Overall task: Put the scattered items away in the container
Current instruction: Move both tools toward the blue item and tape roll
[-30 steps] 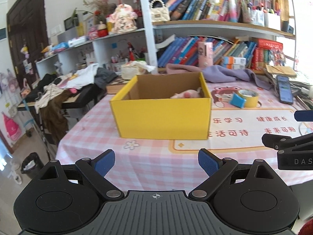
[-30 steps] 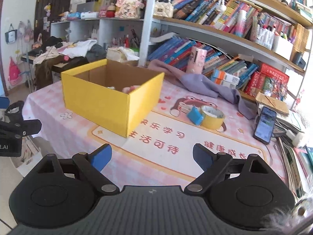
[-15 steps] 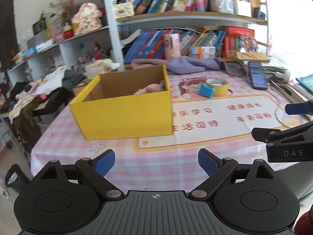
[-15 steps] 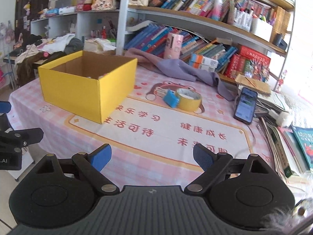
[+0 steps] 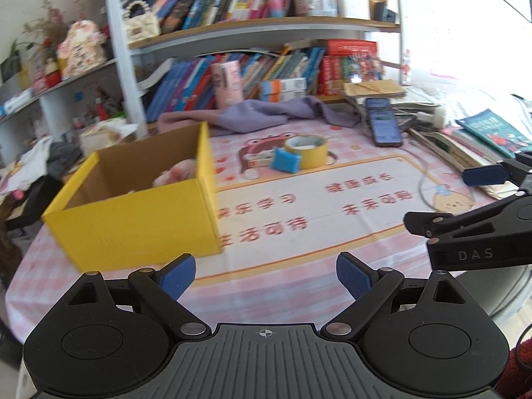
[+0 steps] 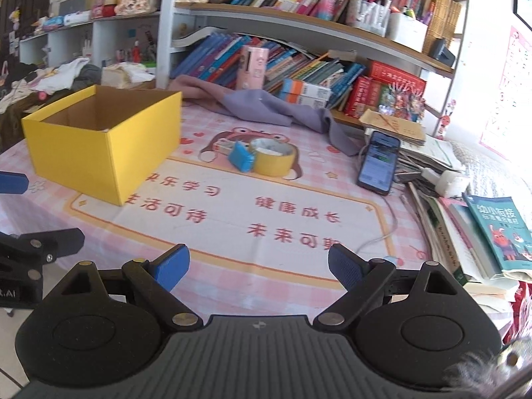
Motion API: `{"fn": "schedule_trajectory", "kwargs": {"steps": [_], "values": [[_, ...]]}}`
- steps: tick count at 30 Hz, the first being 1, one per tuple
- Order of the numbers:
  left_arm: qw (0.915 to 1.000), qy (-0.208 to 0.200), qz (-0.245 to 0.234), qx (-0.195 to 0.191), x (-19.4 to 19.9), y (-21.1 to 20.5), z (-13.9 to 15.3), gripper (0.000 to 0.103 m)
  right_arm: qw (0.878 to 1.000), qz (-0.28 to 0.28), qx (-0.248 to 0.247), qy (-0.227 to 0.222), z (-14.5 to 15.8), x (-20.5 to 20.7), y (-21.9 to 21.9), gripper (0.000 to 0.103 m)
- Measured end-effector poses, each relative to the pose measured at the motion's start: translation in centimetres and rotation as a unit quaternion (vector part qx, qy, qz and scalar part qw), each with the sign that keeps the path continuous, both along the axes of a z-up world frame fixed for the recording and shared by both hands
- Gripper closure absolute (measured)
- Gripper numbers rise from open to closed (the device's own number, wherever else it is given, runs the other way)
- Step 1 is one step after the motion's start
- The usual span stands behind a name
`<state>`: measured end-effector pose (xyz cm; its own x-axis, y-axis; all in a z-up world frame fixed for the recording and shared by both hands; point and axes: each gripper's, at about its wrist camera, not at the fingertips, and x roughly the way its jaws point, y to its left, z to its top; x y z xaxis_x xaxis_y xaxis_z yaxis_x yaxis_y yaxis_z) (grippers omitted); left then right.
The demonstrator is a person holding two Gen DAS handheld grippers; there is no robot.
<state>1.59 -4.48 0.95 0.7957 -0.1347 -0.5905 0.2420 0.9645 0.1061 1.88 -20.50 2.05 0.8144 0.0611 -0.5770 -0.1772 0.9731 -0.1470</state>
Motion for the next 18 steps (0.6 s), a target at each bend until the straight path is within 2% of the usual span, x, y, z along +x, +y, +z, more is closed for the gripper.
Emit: {"fn": "schedule_trajectory", "kwargs": {"steps": [12, 16, 18], "values": [[0.9991, 0.013, -0.04, 0.002, 3.2, -3.2, -1.1, 0.01, 1.0, -0.021, -0.003, 0.018, -0.9, 2.5, -2.8, 0.012], [0.9991, 0.009, -0.041, -0.002, 4.5, -4.2, -1.2, 0.015, 1.0, -0.019, 0.001, 0.022, -1.1, 4.0, -3.6, 0.019], [0.9993, 0.009, -0.036, -0.007, 5.4, -4.5, -1.3, 0.021, 1.0, -0.016, 0.003, 0.025, -1.3, 4.9, -4.0, 0.025]]}}
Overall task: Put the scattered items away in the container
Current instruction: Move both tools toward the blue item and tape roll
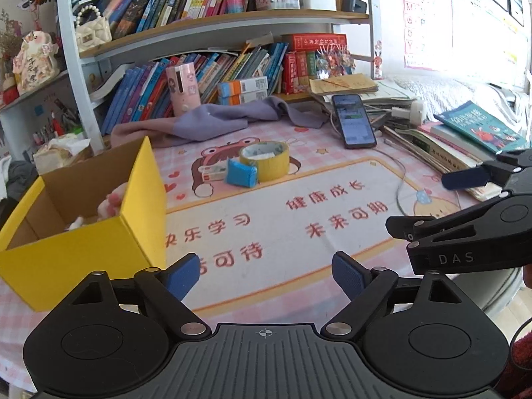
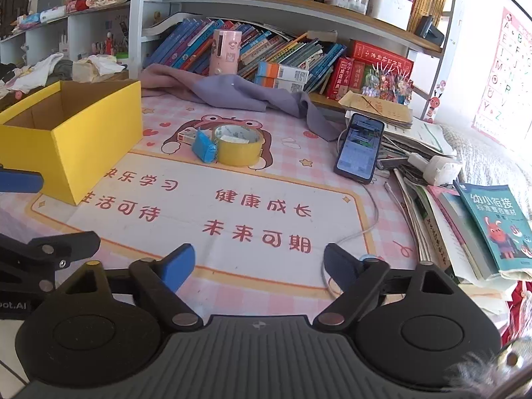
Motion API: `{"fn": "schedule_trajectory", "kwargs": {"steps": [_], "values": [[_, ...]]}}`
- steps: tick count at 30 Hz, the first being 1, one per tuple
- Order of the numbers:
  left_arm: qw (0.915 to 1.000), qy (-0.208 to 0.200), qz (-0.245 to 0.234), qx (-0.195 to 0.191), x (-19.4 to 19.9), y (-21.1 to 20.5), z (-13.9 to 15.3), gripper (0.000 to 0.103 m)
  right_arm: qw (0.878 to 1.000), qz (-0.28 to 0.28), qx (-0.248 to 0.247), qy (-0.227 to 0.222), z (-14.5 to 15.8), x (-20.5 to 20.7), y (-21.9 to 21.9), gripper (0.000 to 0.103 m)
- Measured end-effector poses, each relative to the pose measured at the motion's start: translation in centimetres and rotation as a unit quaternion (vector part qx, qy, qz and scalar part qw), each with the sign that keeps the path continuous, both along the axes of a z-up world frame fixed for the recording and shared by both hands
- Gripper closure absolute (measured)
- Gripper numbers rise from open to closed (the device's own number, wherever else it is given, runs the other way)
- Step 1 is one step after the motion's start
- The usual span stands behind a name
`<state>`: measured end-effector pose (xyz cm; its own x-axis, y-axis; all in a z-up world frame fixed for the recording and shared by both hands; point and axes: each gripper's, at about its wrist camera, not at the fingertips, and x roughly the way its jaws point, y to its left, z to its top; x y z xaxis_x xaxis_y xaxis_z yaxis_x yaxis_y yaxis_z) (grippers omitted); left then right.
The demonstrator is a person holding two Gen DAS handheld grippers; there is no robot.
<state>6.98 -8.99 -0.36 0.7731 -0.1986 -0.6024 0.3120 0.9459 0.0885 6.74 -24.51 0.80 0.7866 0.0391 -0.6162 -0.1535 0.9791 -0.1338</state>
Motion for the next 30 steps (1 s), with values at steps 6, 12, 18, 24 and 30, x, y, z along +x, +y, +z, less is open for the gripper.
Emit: {"fn": "schedule_trajectory", "kwargs": {"steps": [6, 12, 18, 24, 30], "values": [[0.9998, 0.014, 0.017, -0.003, 3.6, -1.5, -0.6, 0.023, 1.0, 0.01, 0.0, 0.012, -0.3, 3.7, -1.6, 0.026], [0.999, 0.023, 0.039, 0.005, 7.3, -3.1, -1.0, 0.026, 0.999, 0.038, 0.01, 0.023, -0.6, 8.5, -3.1, 0.026], [0.9968, 0.032, 0.072, 0.017, 10.1, -4.3, -1.0, 0.029, 0.997, 0.072, 0.024, 0.032, -0.6, 13.1, -4.1, 0.027], [0.993, 0.04, 0.109, 0.026, 12.4, -4.8, -1.0, 0.03, 0.993, 0.102, 0.039, 0.045, -1.0, 16.7, -4.8, 0.027], [0.9907, 0.039, 0.127, 0.031, 15.1, -5.3, -1.0, 0.031, 0.991, 0.113, 0.049, 0.055, -1.6, 19.4, -5.4, 0.027]]}}
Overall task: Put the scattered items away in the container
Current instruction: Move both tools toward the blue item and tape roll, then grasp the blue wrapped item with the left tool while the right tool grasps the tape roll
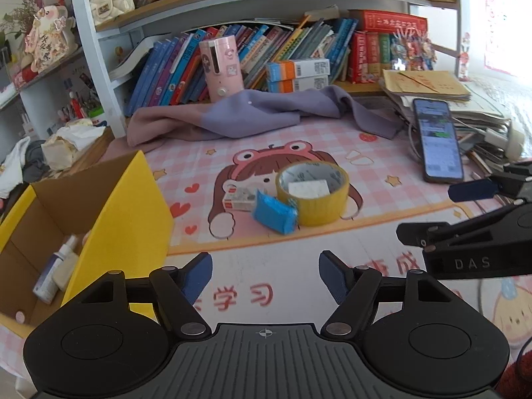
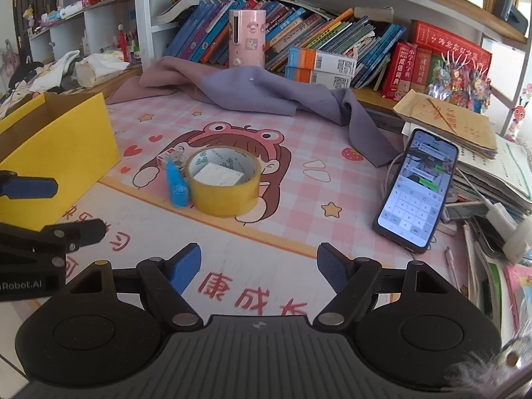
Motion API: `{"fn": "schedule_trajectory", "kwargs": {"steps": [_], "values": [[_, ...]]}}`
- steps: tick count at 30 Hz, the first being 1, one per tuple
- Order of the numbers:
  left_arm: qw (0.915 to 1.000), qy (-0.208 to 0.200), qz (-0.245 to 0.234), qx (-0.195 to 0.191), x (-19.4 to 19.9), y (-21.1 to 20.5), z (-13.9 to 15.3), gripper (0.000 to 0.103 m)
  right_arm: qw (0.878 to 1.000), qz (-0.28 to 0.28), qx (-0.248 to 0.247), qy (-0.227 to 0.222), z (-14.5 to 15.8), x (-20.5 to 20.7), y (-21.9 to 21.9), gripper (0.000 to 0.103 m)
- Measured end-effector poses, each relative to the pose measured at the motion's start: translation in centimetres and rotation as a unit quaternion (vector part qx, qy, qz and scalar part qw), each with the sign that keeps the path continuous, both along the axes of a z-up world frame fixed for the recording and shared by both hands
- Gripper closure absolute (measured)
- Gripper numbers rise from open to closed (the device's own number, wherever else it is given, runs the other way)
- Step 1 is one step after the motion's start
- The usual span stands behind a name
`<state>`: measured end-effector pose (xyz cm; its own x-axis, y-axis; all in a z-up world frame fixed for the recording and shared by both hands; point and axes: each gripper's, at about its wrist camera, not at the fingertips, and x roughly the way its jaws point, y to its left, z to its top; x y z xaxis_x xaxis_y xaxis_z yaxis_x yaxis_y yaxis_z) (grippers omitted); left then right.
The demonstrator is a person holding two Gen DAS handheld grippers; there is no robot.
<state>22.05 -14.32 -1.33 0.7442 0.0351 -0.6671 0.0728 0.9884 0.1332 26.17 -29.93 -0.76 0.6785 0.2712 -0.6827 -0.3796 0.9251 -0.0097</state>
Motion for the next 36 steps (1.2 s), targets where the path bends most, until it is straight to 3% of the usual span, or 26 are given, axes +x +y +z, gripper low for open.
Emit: {"fn": "schedule_trajectory", "kwargs": {"steps": [11, 18, 24, 31, 36], "values": [[0.9998, 0.01, 0.007, 0.016, 4.5, -0.7, -1.2, 0.035, 1.0, 0.0, 0.026, 0.009, -0.3, 4.4, -0.4, 0.027], [0.9997, 0.022, 0.015, 0.0, 7.4, -0.7, -2.6, 0.041, 0.999, 0.015, 0.03, 0.017, -0.7, 6.7, 0.5, 0.026], [0.9986, 0.051, 0.009, 0.008, 9.9, -1.5, -4.8, 0.048, 0.999, 0.024, 0.028, 0.024, -1.1, 7.8, 0.5, 0.026], [0.998, 0.06, 0.016, -0.007, 11.2, -0.9, -6.1, 0.048, 0.998, 0.028, 0.032, 0.039, -1.6, 8.8, 0.5, 0.026], [0.9971, 0.064, 0.031, -0.027, 11.5, -0.1, -6.6, 0.062, 0.998, 0.04, 0.032, 0.046, -1.9, 9.4, 1.0, 0.023]]}}
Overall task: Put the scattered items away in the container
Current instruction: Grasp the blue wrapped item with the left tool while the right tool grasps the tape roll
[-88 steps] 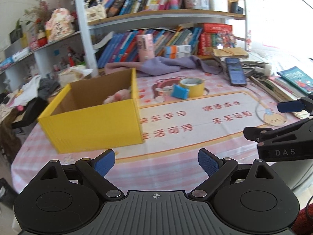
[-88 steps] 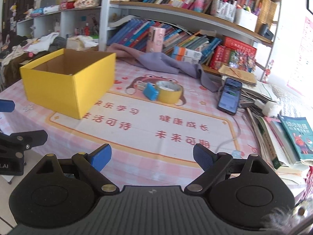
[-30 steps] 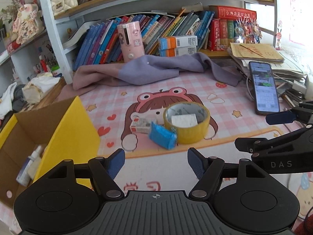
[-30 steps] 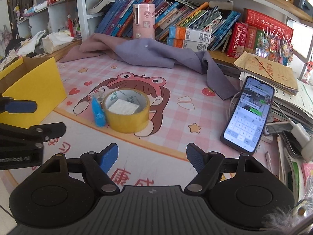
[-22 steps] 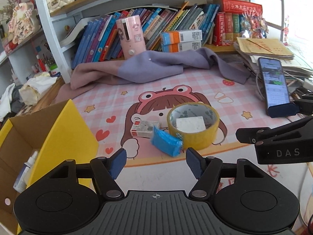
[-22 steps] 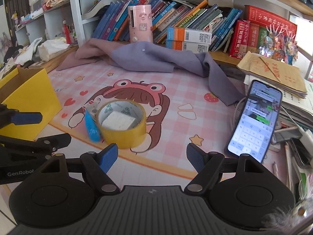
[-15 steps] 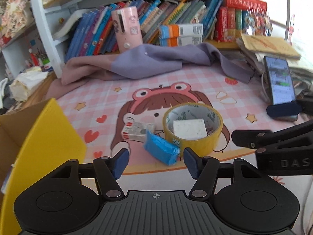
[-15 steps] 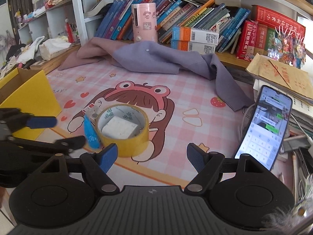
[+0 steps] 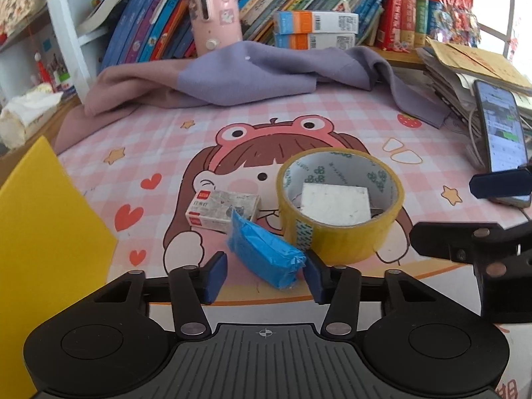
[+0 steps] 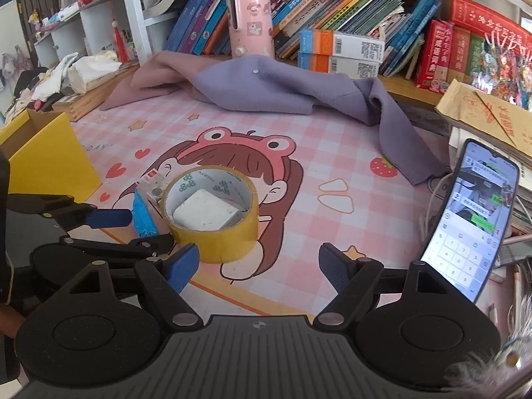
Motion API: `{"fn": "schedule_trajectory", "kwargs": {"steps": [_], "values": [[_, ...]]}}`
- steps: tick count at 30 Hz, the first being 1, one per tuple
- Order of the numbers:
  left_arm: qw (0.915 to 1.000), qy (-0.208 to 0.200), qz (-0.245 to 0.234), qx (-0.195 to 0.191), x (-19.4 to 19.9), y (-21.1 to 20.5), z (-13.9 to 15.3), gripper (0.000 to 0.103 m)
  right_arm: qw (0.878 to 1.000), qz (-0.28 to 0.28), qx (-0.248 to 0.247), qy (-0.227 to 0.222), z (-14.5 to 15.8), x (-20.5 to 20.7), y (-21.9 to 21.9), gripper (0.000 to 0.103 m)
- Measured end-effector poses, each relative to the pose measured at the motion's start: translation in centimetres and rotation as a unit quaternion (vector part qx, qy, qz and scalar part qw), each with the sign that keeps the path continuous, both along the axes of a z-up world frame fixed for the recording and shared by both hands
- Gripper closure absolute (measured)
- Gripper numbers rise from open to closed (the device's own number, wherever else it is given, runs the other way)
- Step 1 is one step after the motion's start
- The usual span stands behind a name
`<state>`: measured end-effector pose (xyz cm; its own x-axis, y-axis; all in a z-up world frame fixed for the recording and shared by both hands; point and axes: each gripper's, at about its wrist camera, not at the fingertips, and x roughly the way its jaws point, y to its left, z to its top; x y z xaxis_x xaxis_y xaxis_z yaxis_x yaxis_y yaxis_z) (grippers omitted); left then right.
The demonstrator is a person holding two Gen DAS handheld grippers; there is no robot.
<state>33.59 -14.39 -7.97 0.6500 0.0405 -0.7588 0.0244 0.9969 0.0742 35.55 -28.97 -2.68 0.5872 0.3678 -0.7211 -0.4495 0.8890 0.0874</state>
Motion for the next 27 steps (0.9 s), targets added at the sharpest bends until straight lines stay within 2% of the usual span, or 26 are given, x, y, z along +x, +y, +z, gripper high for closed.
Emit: {"fn": "schedule_trajectory", "kwargs": {"steps": [1, 2, 6, 12, 27], "values": [[1.0, 0.0, 0.004, -0.003, 0.0, 0.2, 0.0, 0.065, 1.0, 0.005, 0.0, 0.001, -0.1, 0.1, 0.2, 0.022], [1.0, 0.0, 0.007, -0.006, 0.0, 0.5, -0.1, 0.073, 1.0, 0.01, 0.0, 0.003, -0.2, 0.2, 0.3, 0.021], [0.9998, -0.002, 0.018, -0.005, -0.4, 1.4, 0.0, 0.078, 0.999, 0.04, -0.007, 0.01, -1.0, 0.8, 1.7, 0.018], [0.9998, -0.012, 0.018, -0.003, -1.4, 2.2, 1.3, 0.08, 0.996, 0.084, -0.032, -0.005, -2.3, 1.8, 3.9, 0.012], [0.9993, -0.023, 0.027, -0.012, -3.0, 2.9, 2.9, 0.082, 0.994, 0.107, -0.034, -0.002, -3.7, 4.9, 6.5, 0.009]]}}
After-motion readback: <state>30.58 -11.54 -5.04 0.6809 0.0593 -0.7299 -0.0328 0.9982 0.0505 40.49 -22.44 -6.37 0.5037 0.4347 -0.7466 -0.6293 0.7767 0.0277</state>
